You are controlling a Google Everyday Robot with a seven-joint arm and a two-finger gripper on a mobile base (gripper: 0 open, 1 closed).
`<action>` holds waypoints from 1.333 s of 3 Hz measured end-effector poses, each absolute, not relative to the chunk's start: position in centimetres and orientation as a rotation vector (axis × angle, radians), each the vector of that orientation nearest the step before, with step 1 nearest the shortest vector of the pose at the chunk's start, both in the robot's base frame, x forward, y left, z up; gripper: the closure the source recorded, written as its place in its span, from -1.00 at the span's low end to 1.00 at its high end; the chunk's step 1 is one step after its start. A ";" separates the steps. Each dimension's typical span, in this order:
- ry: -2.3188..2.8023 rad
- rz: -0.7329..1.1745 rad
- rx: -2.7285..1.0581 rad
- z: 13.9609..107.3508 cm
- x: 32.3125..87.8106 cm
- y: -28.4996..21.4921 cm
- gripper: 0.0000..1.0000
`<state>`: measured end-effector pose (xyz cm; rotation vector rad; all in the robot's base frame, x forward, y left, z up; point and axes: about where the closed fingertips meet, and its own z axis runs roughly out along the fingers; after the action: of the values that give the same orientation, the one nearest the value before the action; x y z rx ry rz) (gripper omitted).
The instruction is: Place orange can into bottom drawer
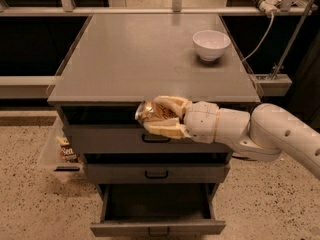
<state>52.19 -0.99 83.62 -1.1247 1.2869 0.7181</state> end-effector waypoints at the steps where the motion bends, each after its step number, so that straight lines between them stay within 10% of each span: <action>1: 1.331 0.835 -1.046 78.9 50.7 0.6 1.00; 4: 1.485 1.174 -0.671 62.8 45.7 5.0 1.00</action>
Offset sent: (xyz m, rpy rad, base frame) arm -0.0753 0.0690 -0.2638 0.4334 0.5649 -0.0443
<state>45.73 4.96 62.80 -0.6715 1.4853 1.1742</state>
